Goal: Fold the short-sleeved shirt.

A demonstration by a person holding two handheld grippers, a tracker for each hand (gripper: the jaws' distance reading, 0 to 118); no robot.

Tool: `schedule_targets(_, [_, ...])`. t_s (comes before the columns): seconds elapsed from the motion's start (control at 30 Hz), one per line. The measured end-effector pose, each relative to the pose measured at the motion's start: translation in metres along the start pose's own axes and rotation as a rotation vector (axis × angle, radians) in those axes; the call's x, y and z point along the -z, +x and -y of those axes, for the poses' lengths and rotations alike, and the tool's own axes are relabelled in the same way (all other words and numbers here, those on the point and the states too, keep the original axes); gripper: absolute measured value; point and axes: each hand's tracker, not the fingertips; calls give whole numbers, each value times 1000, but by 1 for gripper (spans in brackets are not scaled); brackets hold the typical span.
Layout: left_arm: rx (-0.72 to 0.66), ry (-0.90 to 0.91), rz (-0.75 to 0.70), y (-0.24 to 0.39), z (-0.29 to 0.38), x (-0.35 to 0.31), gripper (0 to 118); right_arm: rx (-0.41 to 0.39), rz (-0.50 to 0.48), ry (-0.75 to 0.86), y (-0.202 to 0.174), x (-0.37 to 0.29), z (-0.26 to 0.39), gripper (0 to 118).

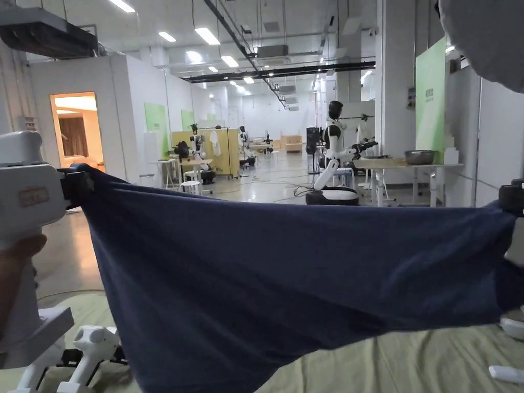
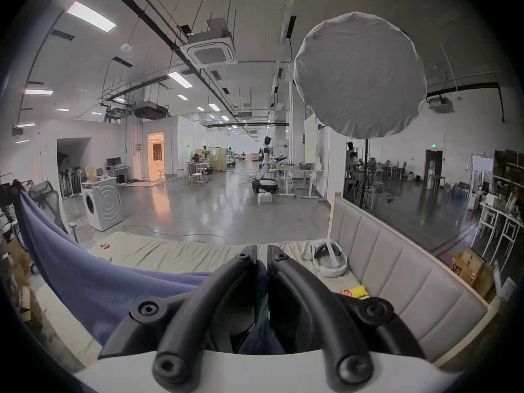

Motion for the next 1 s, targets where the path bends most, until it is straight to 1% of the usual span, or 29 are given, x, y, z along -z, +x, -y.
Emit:
schedule_targets(0.07, [-23, 4, -4, 0, 0, 5, 6, -7, 18, 6, -4, 4, -6, 9])
schedule_targets(0.13, [-27, 3, 2, 2, 4, 8, 6, -9, 14, 1, -5, 10, -9, 8])
schedule_targets(0.2, [-15, 8, -8, 6, 9, 14, 6, 0, 5, -7, -7, 18, -1, 7])
schedule_targets(0.33, [-7, -22, 13, 9, 15, 25, 6, -6, 20, -11, -15, 33, 15, 7])
schedule_targets(0.47, [17, -34, -16, 6, 18, 37, 6, 36, 7, -16, -12, 46, 11, 7])
schedule_targets(0.6, [-8, -37, -26, -1, 15, 48, 6, 5, 30, -12, -11, 57, -1, 7])
schedule_targets(0.67, [-12, -34, -34, -1, 14, 55, 6, 12, 28, -5, -11, 63, -10, 7])
schedule_targets(1.0, [11, -36, -73, 14, -12, 113, 6, -30, 66, 64, -24, 105, -73, 7])
